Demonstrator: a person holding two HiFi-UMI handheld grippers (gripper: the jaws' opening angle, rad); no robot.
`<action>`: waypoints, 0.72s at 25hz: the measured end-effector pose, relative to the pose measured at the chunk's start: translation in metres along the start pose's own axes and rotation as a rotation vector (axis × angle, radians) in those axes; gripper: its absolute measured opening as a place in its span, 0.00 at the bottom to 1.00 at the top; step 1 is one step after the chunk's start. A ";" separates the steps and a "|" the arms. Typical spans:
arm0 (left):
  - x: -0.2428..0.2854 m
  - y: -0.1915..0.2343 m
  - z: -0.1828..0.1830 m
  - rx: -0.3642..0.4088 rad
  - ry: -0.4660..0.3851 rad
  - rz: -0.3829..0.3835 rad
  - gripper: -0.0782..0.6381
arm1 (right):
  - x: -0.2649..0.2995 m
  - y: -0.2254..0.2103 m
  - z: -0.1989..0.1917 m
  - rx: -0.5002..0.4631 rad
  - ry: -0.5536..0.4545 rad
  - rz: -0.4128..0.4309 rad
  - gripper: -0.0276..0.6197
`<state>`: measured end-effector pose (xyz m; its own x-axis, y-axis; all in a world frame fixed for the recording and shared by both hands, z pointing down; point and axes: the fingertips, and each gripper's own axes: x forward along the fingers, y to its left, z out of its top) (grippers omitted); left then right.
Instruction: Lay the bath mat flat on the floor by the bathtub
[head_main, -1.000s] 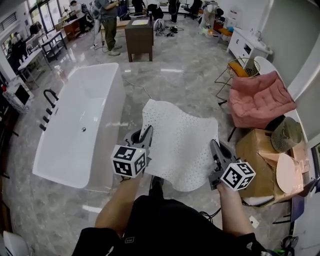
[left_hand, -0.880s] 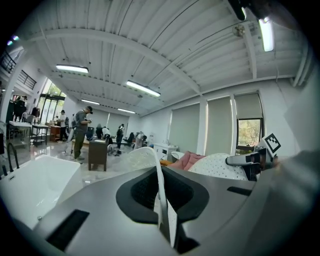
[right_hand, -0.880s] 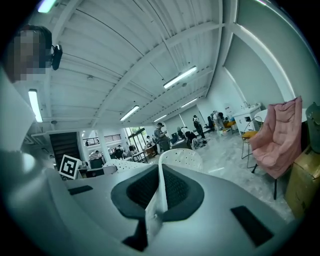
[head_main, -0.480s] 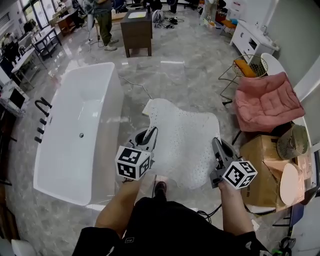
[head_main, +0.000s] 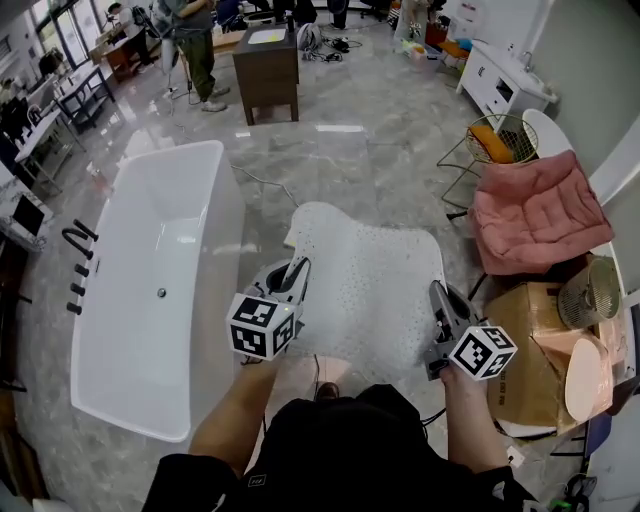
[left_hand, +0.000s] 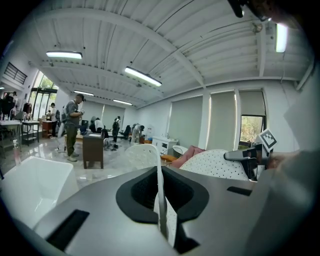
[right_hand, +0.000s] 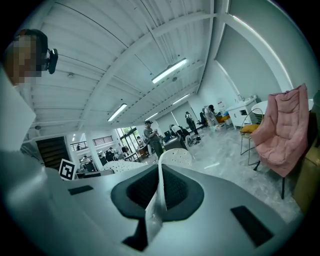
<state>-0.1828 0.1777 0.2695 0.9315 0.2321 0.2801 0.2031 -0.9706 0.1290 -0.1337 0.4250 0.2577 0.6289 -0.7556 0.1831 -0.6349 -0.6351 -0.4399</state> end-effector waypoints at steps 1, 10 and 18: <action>0.005 0.004 0.000 0.000 0.004 0.001 0.13 | 0.005 -0.005 0.002 0.003 0.001 -0.003 0.08; 0.079 0.034 0.009 -0.015 0.042 0.036 0.13 | 0.084 -0.057 0.025 0.043 0.023 0.041 0.08; 0.172 0.071 0.037 -0.036 0.077 0.137 0.13 | 0.190 -0.124 0.058 0.066 0.103 0.136 0.08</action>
<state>0.0033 0.1459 0.2915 0.9237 0.1032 0.3689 0.0633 -0.9909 0.1186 0.0903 0.3696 0.2962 0.4876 -0.8485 0.2057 -0.6783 -0.5164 -0.5227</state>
